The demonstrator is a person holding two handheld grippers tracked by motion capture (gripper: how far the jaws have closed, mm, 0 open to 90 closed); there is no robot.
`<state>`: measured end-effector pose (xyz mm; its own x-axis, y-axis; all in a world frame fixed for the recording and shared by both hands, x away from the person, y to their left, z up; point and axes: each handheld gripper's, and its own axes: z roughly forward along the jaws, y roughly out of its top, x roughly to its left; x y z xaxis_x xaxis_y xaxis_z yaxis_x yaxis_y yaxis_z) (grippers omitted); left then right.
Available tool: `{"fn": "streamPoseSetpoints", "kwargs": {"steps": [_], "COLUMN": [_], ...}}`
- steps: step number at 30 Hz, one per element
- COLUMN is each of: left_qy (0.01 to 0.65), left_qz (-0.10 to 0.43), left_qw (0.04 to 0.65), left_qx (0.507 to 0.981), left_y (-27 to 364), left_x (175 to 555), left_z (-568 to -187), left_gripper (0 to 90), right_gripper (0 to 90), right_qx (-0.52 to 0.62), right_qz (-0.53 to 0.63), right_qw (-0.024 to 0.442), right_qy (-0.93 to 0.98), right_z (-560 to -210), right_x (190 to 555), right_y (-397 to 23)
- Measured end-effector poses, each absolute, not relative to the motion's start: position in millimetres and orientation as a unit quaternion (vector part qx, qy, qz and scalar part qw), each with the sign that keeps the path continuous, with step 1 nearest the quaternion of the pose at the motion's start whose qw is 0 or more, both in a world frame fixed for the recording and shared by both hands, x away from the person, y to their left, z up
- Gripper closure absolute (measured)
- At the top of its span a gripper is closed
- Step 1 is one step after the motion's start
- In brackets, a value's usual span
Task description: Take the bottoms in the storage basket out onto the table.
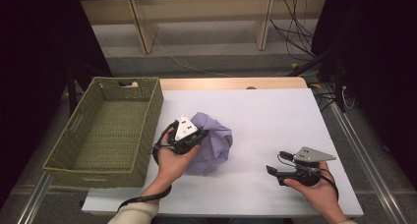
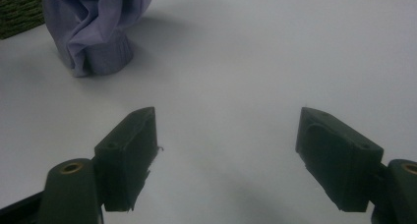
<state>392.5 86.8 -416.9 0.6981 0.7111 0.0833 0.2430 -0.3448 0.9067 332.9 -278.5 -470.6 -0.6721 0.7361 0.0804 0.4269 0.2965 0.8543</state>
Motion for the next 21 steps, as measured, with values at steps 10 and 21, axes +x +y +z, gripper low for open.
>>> {"fn": "streamPoseSetpoints", "kwargs": {"steps": [10,21], "left_qy": [0.302,0.297], "left_qz": [0.232,0.225], "left_qw": [0.463,0.444], "left_qx": [0.801,0.815], "left_y": [67.2,54.5], "left_x": [402.6,407.8], "left_z": [-430.9,-445.5], "left_gripper": [84.4,84.1], "right_gripper": [24.6,24.6], "right_qx": [0.369,0.368], "right_qz": [0.464,0.465], "right_qw": [0.166,0.166], "right_qy": [0.788,0.788], "right_z": [-470.6,-470.7], "right_x": [332.9,333.0], "right_y": [-278.7,-278.5]}}
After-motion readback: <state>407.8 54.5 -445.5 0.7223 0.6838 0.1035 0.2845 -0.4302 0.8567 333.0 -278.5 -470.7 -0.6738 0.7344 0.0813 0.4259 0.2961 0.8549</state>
